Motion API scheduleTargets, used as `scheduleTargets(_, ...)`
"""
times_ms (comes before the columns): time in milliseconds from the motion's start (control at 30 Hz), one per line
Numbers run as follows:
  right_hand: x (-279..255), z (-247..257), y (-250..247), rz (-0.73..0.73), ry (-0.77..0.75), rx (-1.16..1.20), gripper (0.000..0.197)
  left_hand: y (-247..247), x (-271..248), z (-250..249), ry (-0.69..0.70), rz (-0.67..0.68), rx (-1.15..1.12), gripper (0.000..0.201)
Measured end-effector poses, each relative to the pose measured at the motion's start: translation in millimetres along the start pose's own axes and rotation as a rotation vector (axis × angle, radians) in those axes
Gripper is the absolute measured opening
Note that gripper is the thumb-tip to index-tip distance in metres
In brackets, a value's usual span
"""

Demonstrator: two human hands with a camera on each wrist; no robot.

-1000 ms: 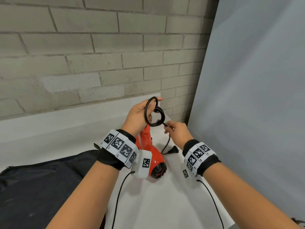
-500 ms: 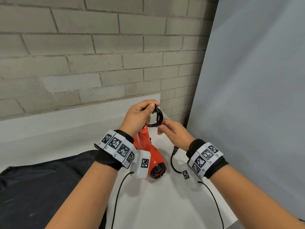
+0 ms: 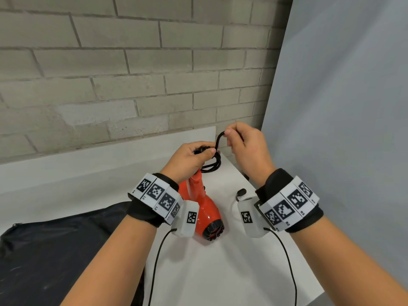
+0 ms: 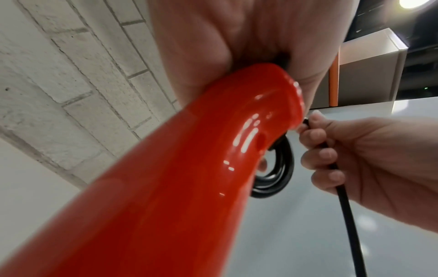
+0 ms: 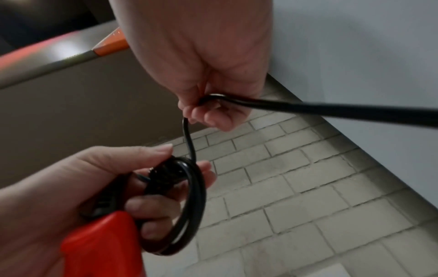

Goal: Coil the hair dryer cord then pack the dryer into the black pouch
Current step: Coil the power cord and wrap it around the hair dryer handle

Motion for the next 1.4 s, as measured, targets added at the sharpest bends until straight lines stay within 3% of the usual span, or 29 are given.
scheduleTargets(100, -2, 0, 3, 0.075, 0.008, 0.061, 0.022, 1, -3, 0, -0.013, 0.048, 0.019, 0.023)
scheduleTargets(200, -3, -9, 1, 0.195, 0.058, 0.255, 0.032, -2, -4, 2, -0.028, 0.004, 0.004, 0.016)
scheduleTargets(333, -4, -62, -6, 0.183, 0.264, 0.351, 0.037, -7, -3, 2, -0.030, -0.060, -0.040, 0.021)
scheduleTargets(400, -10, -101, 0, 0.218, 0.398, 0.171, 0.033, -7, -2, 3, -0.027, -0.063, -0.061, 0.020)
scheduleTargets(467, -19, -140, 12, 0.335, 0.462, -0.164, 0.027, -7, -3, 4, -0.030, -0.082, -0.076, 0.017)
scheduleTargets(533, -29, -169, 26, 0.513, 0.402, -0.555, 0.032, -7, -3, 4, -0.032, -0.093, -0.080, 0.016)
scheduleTargets(600, -39, -186, 38, 0.674, 0.308, -0.825, 0.048, -6, -3, 3, -0.023, -0.086, -0.066, 0.017)
scheduleTargets(700, -43, -205, 46, 0.773, 0.330, -0.935, 0.059, -5, -4, 2, -0.014, -0.079, -0.052, 0.018)
scheduleTargets(933, -38, -211, 47, 0.621, 0.455, -0.979, 0.024, -11, -5, 5, 0.024, -0.140, -0.016, 0.022)
scheduleTargets(1033, -25, -184, 38, 0.454, 0.449, -0.677, 0.016, -15, -5, 7, 0.033, -0.151, -0.014, 0.022)
scheduleTargets(1100, -19, -159, 32, 0.320, 0.442, -0.357, 0.019, -17, -3, 8, 0.041, -0.164, -0.038, 0.019)
scheduleTargets(1267, -18, -78, 12, 0.063, 0.123, 0.144, 0.034, -27, 0, 7, 0.010, -0.274, -0.132, 0.018)
scheduleTargets(1400, -30, -36, 6, -0.021, -0.004, 0.348, 0.026, -31, -1, 5, -0.024, -0.370, -0.205, 0.019)
Point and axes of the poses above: each hand's wrist, its own x-axis towards the middle knuckle, its own y-axis out of the palm, z = x × y, the point moved 5 cm from there along x, towards the middle knuckle, and after that the axes turned 11 degrees about y, right-handed, at the moved point
